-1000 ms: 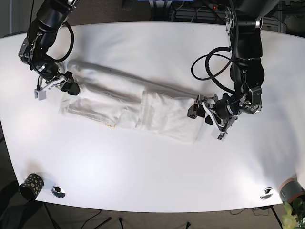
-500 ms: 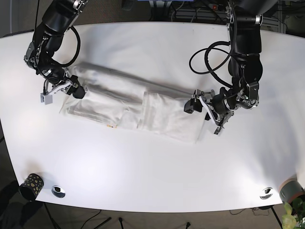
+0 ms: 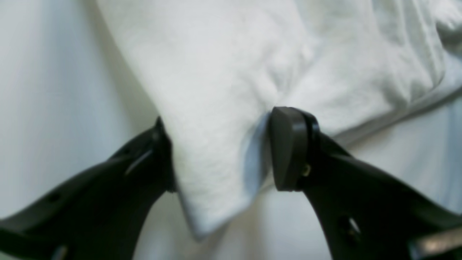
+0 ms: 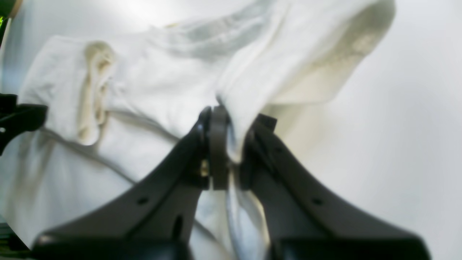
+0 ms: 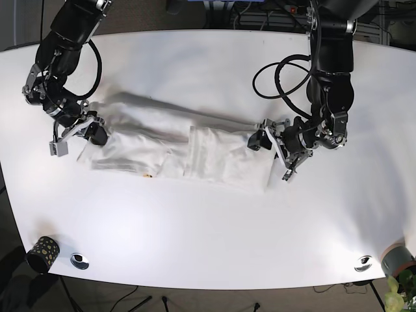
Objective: Fold the T-shirt properly
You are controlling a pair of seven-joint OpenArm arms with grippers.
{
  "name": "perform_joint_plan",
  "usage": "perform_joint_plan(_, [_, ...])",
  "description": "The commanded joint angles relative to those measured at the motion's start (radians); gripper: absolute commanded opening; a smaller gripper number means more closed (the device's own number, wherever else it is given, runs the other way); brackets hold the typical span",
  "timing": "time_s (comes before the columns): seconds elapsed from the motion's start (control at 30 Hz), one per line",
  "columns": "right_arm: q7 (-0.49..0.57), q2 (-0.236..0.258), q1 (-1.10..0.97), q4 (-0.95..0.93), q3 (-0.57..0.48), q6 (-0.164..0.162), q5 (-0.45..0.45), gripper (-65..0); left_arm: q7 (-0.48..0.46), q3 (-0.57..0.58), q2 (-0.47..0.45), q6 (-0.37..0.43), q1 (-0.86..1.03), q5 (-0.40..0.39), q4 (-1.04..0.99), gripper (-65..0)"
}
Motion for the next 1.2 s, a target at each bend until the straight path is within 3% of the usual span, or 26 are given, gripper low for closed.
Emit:
perform_joint_plan(0.0, [0.013, 0.017, 0.009, 0.021, 0.003, 0.002, 0.013, -65.0, 0.014, -0.007, -0.026, -0.003, -0.022, -0.016, 0.069, -32.5])
perform_joint_plan(0.17, [0.013, 0.017, 0.009, 0.022, 0.003, 0.002, 0.013, -65.0, 0.094, -0.019, -0.092, -0.014, -0.022, -0.073, 0.210, -29.0])
perform_joint_plan(0.33, [0.012, 0.017, 0.008, 0.024, 0.002, 0.002, 0.013, -65.0, 0.175, -0.026, -0.132, -0.098, -0.034, -0.192, 0.278, -21.5])
perform_joint_plan(0.5, [0.012, 0.028, 0.009, 0.025, -0.003, 0.003, 0.013, -65.0, 0.174, -0.042, -0.113, -0.097, -0.096, -0.208, 0.230, -21.4])
perform_joint_plan(0.6, [0.012, 0.037, 0.013, 0.025, -0.052, 0.003, 0.013, -65.0, 0.169, -0.042, -0.047, -0.095, -0.140, -0.206, 0.104, -22.1])
perform_joint_plan(0.7, [0.012, 0.037, 0.014, 0.042, -0.064, 0.003, 0.013, -65.0, 0.120, -0.039, -0.009, -0.078, -0.186, -0.171, -0.002, -30.1])
perform_joint_plan(0.8, [0.012, 0.033, 0.014, 0.056, -0.067, 0.003, 0.013, -65.0, 0.032, -0.038, 0.046, -0.069, -0.203, -0.102, -0.097, -49.2])
perform_joint_plan(0.87, [0.012, 0.031, 0.014, 0.060, -0.067, 0.003, 0.013, -65.0, 0.017, -0.038, 0.071, -0.069, -0.206, -0.068, -0.141, -55.3])
perform_joint_plan(1.17, [0.010, 0.028, 0.016, 0.165, -0.081, 0.009, 0.018, -65.0, 0.008, -0.039, 0.100, -0.074, -0.179, 0.068, -0.195, -55.6])
